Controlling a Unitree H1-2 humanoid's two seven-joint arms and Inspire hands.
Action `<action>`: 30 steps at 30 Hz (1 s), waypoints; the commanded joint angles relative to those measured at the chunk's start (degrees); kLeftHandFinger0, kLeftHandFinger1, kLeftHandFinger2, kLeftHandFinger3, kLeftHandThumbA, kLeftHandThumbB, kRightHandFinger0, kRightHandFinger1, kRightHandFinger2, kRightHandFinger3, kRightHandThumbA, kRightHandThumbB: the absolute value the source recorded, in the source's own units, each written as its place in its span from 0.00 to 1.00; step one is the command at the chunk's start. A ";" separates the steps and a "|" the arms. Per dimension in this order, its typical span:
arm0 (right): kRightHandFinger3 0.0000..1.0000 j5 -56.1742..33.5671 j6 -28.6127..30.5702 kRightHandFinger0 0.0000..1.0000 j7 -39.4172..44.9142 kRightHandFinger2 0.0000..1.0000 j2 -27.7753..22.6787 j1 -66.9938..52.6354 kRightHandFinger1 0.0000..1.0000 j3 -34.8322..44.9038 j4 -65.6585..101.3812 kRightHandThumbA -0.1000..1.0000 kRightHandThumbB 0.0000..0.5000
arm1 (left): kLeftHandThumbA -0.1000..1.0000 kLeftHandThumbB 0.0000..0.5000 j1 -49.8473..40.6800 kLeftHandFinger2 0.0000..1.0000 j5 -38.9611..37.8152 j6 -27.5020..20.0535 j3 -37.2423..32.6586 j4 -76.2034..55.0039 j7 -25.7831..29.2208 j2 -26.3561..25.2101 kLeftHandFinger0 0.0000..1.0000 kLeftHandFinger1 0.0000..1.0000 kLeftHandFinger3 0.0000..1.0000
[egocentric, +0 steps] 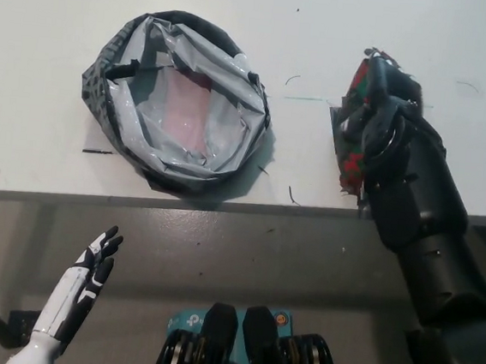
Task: The robot uses its right hand to pick up a bag of coffee beans and puts it in the black plastic bag, then the robot grabs the top of the bag and lifts it.
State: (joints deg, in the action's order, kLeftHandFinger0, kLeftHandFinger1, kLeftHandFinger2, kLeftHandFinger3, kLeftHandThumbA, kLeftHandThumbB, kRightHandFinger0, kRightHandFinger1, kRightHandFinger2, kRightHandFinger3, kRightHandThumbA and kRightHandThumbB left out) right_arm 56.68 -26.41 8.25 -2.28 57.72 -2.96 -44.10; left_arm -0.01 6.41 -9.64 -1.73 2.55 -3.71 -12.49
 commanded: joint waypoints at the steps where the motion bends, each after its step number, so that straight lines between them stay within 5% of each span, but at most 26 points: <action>1: 1.00 9.50 -0.52 1.00 -1.96 1.00 -0.68 1.42 1.00 0.88 2.28 0.95 0.99 | 1.00 0.44 1.08 1.00 0.64 -2.34 0.44 -0.03 0.36 -0.59 1.00 1.00 1.00; 12: 1.00 6.24 -0.52 1.00 0.88 1.00 0.76 0.70 1.00 7.18 0.90 0.94 1.00 | 1.00 0.43 1.75 1.00 0.68 -2.82 0.49 0.38 0.23 -0.89 1.00 1.00 1.00; 20: 1.00 -10.08 -0.31 1.00 -2.01 1.00 2.42 -0.23 1.00 12.46 -8.32 0.92 0.92 | 1.00 0.46 2.20 1.00 0.67 -2.17 0.71 -0.09 0.38 -0.82 1.00 1.00 1.00; 26: 1.00 -16.46 1.07 1.00 -0.91 1.00 3.15 -0.09 1.00 13.94 -11.89 1.00 0.97 | 1.00 0.44 2.98 1.00 1.05 -2.50 0.82 0.04 0.69 -0.89 1.00 1.00 1.00; 30: 1.00 -22.74 3.37 1.00 -1.04 1.00 3.05 0.50 1.00 17.54 -13.14 0.99 0.89 | 1.00 0.43 3.28 1.00 1.07 -2.39 0.84 -0.12 0.57 -1.06 1.00 1.00 1.00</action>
State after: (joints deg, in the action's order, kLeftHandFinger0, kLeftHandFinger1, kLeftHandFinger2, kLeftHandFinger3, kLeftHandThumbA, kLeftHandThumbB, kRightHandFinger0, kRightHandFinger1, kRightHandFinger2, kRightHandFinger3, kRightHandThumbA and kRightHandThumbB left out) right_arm 48.32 -25.34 5.88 -1.03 57.46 10.81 -52.62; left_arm 1.36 6.60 -10.03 -1.70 3.41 -3.70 -12.53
